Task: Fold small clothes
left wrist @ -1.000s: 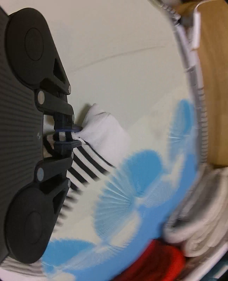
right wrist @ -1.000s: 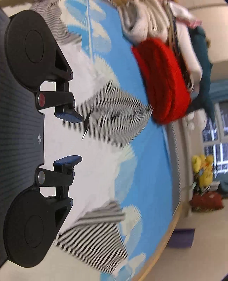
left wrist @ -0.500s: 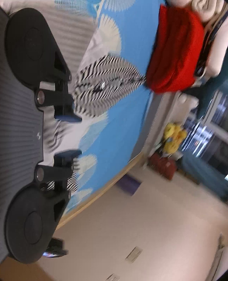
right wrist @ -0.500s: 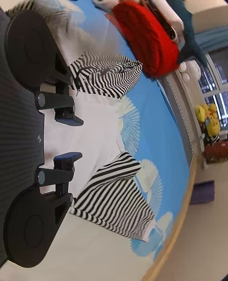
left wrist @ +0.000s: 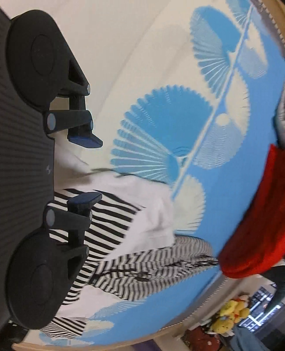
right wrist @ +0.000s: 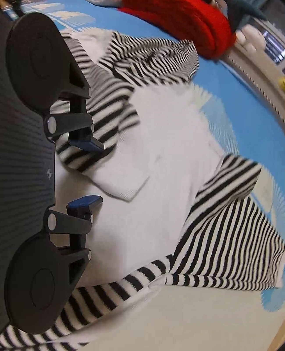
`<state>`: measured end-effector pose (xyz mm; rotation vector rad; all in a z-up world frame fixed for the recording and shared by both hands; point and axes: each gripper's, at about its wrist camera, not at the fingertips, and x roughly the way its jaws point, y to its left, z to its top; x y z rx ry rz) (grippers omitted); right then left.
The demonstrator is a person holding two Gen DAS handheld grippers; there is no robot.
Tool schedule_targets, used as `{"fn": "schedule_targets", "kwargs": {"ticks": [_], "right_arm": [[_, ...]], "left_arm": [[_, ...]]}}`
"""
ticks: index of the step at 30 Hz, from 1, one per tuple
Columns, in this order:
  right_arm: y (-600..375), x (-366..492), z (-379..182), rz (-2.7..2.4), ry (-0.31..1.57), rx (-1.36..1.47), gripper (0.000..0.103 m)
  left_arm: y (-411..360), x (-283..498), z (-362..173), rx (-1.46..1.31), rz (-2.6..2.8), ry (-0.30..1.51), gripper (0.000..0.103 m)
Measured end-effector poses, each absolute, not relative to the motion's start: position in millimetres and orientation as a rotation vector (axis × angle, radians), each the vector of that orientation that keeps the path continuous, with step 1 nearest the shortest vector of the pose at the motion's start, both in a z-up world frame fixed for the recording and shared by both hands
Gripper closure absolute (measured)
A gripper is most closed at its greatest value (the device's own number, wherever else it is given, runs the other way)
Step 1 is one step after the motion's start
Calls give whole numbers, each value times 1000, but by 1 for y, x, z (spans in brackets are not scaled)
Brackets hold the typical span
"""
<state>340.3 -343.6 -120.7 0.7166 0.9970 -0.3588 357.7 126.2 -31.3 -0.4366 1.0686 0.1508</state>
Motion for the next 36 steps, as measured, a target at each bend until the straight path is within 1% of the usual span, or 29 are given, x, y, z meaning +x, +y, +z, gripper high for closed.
{"fn": "schedule_targets", "kwargs": {"ticks": [2,10,12,13,15,16,17,19,22,23,24,25,26,27,28,30,31,33,34,36], "right_arm": [[-347,347,-124,-366,980,737,56],[-357,354,-125,-375,950,769,57],[-356,355,-123,-370,947,728,72],[-353,357,-122,-369,942,696,90],[-353,358,-120,-385,909,669,91],[-354,357,-117,-394,885,681,91],[-354,357,-111,-387,858,690,92],[-353,352,-92,-338,754,719,92],[-341,335,-51,-202,480,676,93],[-338,330,-46,-200,433,674,93],[-337,329,-47,-218,444,673,93],[-337,333,-55,-259,505,655,92],[-338,340,-67,-310,592,635,92],[-344,346,-83,-368,689,636,92],[-352,347,-98,-431,761,654,92],[-366,349,-116,-481,838,716,92],[-369,349,-117,-473,845,730,92],[-367,349,-108,-464,821,688,88],[-363,347,-100,-464,795,656,86],[-354,343,-90,-472,738,610,86]], "left_arm": [[123,358,-39,-421,144,1085,48],[107,372,-66,-440,69,1091,47],[97,375,-69,-411,46,1096,48],[91,376,-70,-377,35,1100,49],[83,379,-73,-280,37,1119,69],[83,379,-74,-243,42,1121,96],[85,380,-74,-222,45,1116,99],[95,376,-64,-228,75,1069,100],[106,369,-39,-206,129,958,100],[106,368,-37,-199,127,949,100],[106,369,-39,-194,117,969,100],[104,372,-47,-185,96,1023,98],[101,375,-57,-174,75,1086,92],[99,376,-64,-169,73,1128,88],[98,374,-64,-173,84,1130,84],[93,370,-49,-153,66,1068,81],[88,368,-40,-128,43,1030,78],[75,362,-25,-88,-36,967,77],[68,359,-23,-88,-93,960,77],[58,356,-30,-104,-196,1007,77]]}}
